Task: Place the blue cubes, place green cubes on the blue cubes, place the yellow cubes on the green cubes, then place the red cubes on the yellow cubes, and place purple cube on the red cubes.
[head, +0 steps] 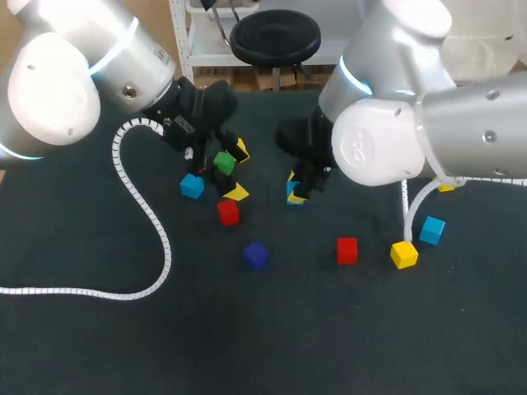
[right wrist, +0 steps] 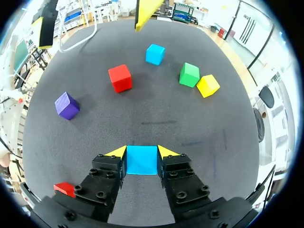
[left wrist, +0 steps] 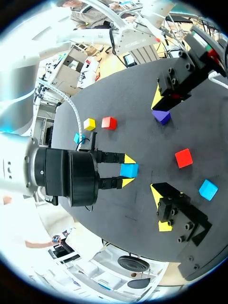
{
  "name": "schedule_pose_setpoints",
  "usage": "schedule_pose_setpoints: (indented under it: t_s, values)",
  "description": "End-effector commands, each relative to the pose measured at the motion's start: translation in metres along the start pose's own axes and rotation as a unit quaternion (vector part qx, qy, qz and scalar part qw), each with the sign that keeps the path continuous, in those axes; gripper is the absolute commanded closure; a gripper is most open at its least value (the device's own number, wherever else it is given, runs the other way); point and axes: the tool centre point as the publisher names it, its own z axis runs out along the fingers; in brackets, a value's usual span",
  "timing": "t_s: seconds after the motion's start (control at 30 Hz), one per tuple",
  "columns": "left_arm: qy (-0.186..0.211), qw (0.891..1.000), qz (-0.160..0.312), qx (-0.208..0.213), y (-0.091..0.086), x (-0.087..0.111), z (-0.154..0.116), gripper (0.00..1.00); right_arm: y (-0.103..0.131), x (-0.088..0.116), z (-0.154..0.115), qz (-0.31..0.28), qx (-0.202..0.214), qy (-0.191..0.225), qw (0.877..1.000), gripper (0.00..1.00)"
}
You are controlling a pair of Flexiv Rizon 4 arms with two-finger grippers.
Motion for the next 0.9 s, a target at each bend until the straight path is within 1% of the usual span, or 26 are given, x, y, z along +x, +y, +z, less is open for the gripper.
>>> schedule_pose_setpoints:
  t_s: [0.03,0.2,0.5,0.67,0.9]
  values:
    - [0.0,1.0,0.001,0.002,0.001,0.0,0.0,0.0,-0.001,-0.001,0.001,0.002,-0.007,0.006,1.0,1.0]
    - [0.0,1.0,0.001,0.002,0.001,0.0,0.0,0.0,0.001,0.002,0.006,0.006,-0.012,0.01,1.0,1.0]
    - [0.0,1.0,0.001,0.002,0.001,0.0,0.0,0.0,-0.001,-0.004,0.015,-0.007,-0.01,0.009,1.0,1.0]
    - [0.0,1.0,0.001,0.002,0.001,0.0,0.0,0.0,-0.006,-0.006,0.013,-0.015,-0.006,0.014,1.0,1.0]
    - [0.0,1.0,0.001,0.002,0.001,0.0,0.0,0.0,-0.01,-0.001,0.011,-0.017,0.0,0.022,1.0,1.0]
